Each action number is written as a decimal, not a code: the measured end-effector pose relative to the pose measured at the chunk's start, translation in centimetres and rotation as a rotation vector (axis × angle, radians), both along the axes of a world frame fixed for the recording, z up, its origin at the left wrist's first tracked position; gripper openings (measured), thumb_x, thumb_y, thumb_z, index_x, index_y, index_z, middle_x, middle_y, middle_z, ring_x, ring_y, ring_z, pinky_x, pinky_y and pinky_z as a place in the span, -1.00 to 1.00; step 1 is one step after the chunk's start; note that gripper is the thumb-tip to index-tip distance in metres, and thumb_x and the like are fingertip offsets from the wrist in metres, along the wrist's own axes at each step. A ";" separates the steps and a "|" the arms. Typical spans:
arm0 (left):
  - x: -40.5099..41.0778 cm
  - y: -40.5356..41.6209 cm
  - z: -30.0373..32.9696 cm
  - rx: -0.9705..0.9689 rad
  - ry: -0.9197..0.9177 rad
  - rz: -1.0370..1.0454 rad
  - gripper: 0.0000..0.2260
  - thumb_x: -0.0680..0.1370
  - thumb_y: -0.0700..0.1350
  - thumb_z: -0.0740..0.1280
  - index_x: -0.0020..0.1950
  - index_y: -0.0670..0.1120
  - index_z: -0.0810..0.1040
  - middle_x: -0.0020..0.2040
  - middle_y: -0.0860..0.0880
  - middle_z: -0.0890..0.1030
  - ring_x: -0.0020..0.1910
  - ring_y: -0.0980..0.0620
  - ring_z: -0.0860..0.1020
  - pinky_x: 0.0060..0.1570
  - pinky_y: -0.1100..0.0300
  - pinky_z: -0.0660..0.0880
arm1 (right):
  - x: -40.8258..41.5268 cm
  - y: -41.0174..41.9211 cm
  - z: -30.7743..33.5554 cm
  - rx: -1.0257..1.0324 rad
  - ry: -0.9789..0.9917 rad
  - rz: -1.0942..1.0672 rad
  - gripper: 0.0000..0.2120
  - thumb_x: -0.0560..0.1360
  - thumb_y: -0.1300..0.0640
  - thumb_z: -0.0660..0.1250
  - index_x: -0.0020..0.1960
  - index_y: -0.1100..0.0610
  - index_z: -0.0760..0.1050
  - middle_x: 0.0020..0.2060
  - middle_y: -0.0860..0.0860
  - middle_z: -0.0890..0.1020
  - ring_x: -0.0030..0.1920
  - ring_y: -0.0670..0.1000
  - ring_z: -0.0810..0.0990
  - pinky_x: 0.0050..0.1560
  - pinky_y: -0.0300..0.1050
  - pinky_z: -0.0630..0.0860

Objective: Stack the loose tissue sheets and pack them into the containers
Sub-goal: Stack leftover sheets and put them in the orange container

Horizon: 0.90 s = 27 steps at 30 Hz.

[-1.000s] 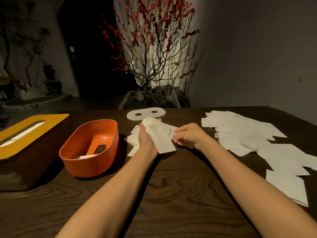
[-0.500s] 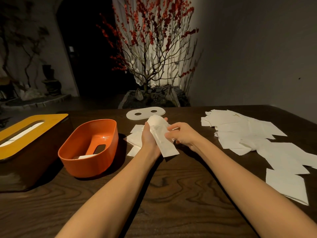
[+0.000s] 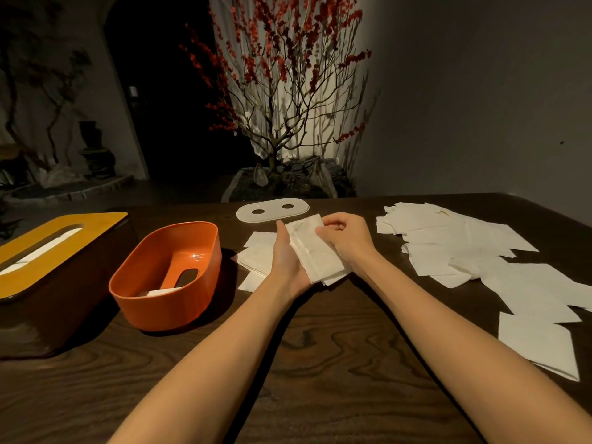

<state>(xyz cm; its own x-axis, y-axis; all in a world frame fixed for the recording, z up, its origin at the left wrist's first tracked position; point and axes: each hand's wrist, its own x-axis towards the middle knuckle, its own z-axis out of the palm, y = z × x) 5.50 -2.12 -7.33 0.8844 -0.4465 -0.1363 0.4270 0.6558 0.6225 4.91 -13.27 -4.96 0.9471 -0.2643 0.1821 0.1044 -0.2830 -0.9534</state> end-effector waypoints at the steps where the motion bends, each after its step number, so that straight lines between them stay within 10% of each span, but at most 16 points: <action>1: -0.1 0.1 0.0 0.020 -0.012 -0.022 -0.35 0.53 0.34 0.10 0.40 -0.12 0.41 0.29 -0.26 0.53 0.27 -0.25 0.50 0.29 -0.19 0.38 | 0.1 -0.1 -0.2 -0.014 0.006 -0.009 -0.86 0.46 0.19 0.43 -0.01 0.03 0.58 -0.16 -0.09 0.61 -0.06 -0.07 0.57 0.01 -0.12 0.54; 7: -1.3 0.3 1.2 0.143 -0.011 -0.028 -0.80 0.54 -0.22 0.18 0.14 -0.16 0.44 0.12 -0.28 0.54 0.12 -0.25 0.52 0.28 -0.21 0.38 | 0.5 -1.1 -0.5 -0.070 0.003 0.019 -0.84 0.49 0.21 0.39 0.06 0.06 0.57 -0.14 -0.10 0.58 -0.13 -0.14 0.52 -0.19 -0.30 0.44; 16: -0.6 2.8 1.9 -0.041 0.056 0.119 -0.67 0.56 -0.20 0.05 0.33 -0.09 0.24 0.33 -0.24 0.48 0.31 -0.20 0.47 0.32 -0.27 0.27 | 2.3 -4.4 -2.4 -0.397 0.192 -0.053 -0.75 0.55 0.18 0.31 0.23 0.08 0.54 0.23 0.05 0.55 0.29 0.08 0.45 0.33 0.06 0.39; 22: -0.4 4.7 3.0 0.295 -0.004 0.206 -0.69 0.58 -0.08 0.10 0.08 -0.29 0.48 -0.05 -0.21 0.64 -0.02 -0.11 0.57 0.18 -0.08 0.43 | 1.9 -3.8 -2.6 -0.724 0.246 0.005 -0.65 0.59 0.05 0.19 0.37 -0.04 0.39 0.37 0.09 0.39 0.39 0.17 0.25 0.34 0.09 0.21; 27: -0.4 4.7 3.3 0.599 -0.169 0.276 -0.70 0.63 -0.12 0.00 -0.10 -0.23 0.44 -0.18 -0.16 0.53 -0.26 -0.04 0.49 -0.49 0.25 0.52 | 1.5 -3.1 -2.9 -0.916 0.225 0.138 -0.61 0.65 -0.06 0.03 0.47 -0.12 0.27 0.52 0.08 0.13 0.48 0.20 0.06 0.40 0.15 0.09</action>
